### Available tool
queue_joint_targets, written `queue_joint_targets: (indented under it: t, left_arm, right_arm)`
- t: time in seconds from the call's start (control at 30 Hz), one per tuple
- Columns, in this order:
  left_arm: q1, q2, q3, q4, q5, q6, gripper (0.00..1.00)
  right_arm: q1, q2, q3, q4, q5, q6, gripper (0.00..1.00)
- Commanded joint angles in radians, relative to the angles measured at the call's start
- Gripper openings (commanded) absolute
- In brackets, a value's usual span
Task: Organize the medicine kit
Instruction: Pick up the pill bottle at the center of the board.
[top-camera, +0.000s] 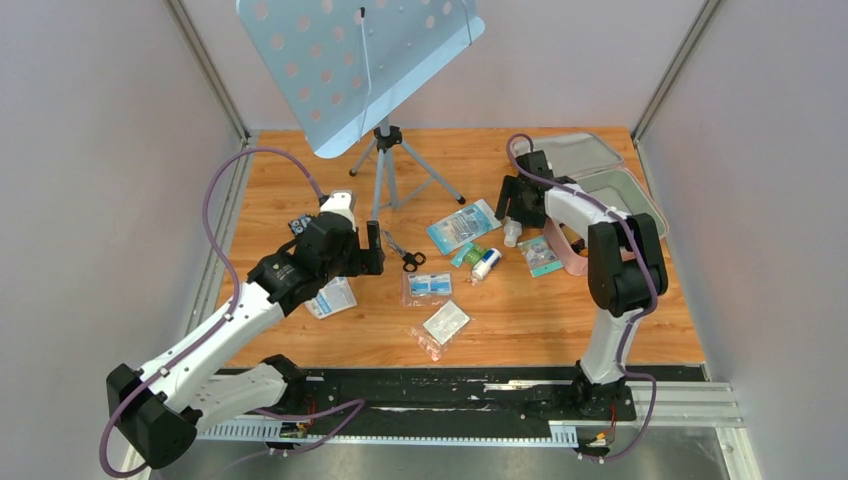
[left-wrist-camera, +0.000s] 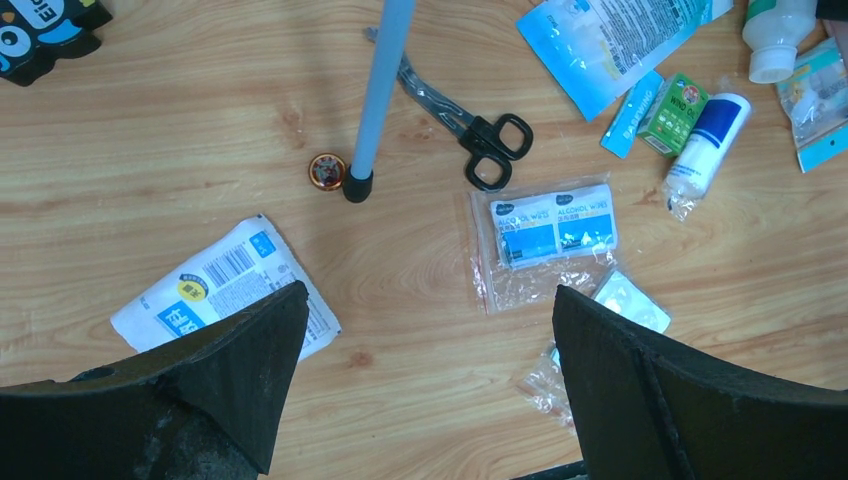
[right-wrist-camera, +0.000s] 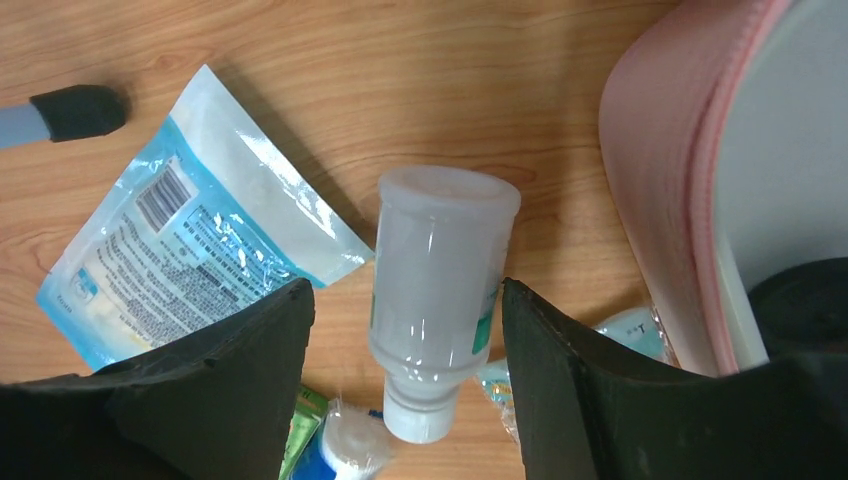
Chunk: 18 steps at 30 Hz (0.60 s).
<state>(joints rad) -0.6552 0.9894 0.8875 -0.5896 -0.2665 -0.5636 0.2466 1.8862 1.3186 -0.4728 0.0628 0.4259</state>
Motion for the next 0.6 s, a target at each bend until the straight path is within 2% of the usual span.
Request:
queue_joint_targets:
  t: [0.0, 0.07, 0.3, 0.57]
  left_arm:
    - [-0.004, -0.023, -0.007, -0.001, -0.024, -0.016, 1.0]
    - [-0.004, -0.023, -0.005, -0.002, -0.025, -0.016, 1.0]
    - [-0.004, -0.017, -0.002, 0.001, -0.024, -0.015, 1.0]
    - [-0.005, 0.005, 0.001, 0.021, -0.008, -0.011, 1.0]
  right_arm:
    - [-0.005, 0.044, 0.06, 0.021, 0.007, 0.01, 0.67]
    - [-0.006, 0.06, 0.07, 0.021, 0.004, 0.007, 0.65]
    - [-0.004, 0.028, 0.074, 0.02, -0.006, -0.006, 0.4]
    - [-0.004, -0.202, 0.05, 0.016, 0.013, -0.07, 0.36]
